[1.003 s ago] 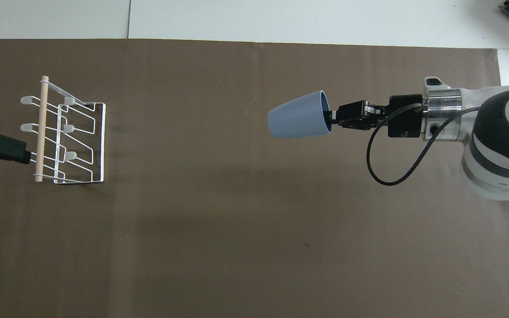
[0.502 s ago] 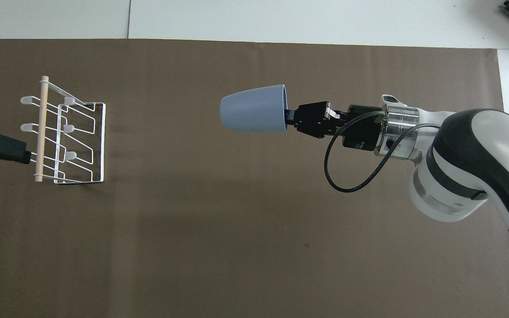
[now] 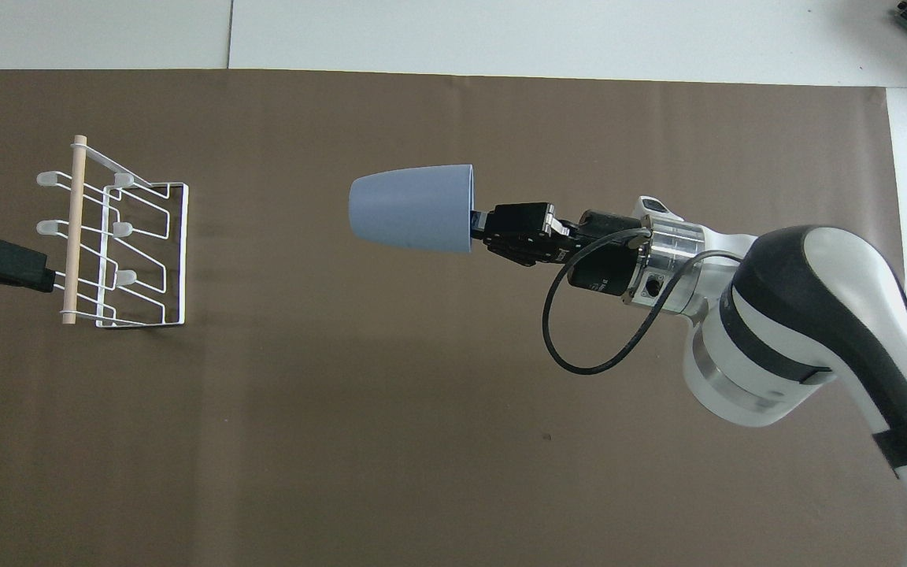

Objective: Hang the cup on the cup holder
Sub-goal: 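Hold the cup with the right gripper while the left gripper reaches it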

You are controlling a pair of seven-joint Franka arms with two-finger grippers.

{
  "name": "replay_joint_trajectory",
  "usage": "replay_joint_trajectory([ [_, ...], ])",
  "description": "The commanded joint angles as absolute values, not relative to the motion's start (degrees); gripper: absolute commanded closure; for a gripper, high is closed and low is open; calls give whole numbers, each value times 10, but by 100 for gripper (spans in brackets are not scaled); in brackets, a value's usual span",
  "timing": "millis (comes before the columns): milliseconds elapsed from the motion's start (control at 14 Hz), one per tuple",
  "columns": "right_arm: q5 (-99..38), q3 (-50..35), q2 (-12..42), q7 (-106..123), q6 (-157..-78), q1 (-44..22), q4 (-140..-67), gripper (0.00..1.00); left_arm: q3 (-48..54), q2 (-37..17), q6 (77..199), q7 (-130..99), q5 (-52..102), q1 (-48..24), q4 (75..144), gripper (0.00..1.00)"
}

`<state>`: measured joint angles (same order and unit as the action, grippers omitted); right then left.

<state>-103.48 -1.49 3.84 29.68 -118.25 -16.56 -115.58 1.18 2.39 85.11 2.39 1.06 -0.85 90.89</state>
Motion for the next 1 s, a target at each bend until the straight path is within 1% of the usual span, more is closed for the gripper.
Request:
replay_joint_trajectory([
  [0, -1053, -15, 26, 320, -1203, -186, -1172, 100, 16, 32, 849, 25, 1, -4, 912, 0],
  [143, -1052, -15, 26, 320, -1212, -201, -1172, 100, 16, 32, 848, 12, 1, -11, 911, 0],
  [287, -1053, -15, 27, 321, -1223, -218, -1169, 100, 20, 29, 863, -79, 16, -13, 908, 0],
  [502, -1053, -15, 27, 321, -1228, -221, -1167, 100, 22, 26, 874, -174, 39, -39, 905, 0],
  [788, -1056, -17, 28, 321, -1230, -234, -1165, 100, 26, 21, 886, -397, 136, -41, 901, 0],
  [931, -1056, -18, 28, 321, -1234, -234, -1165, 100, 40, 21, 891, -497, 156, -41, 899, 0],
])
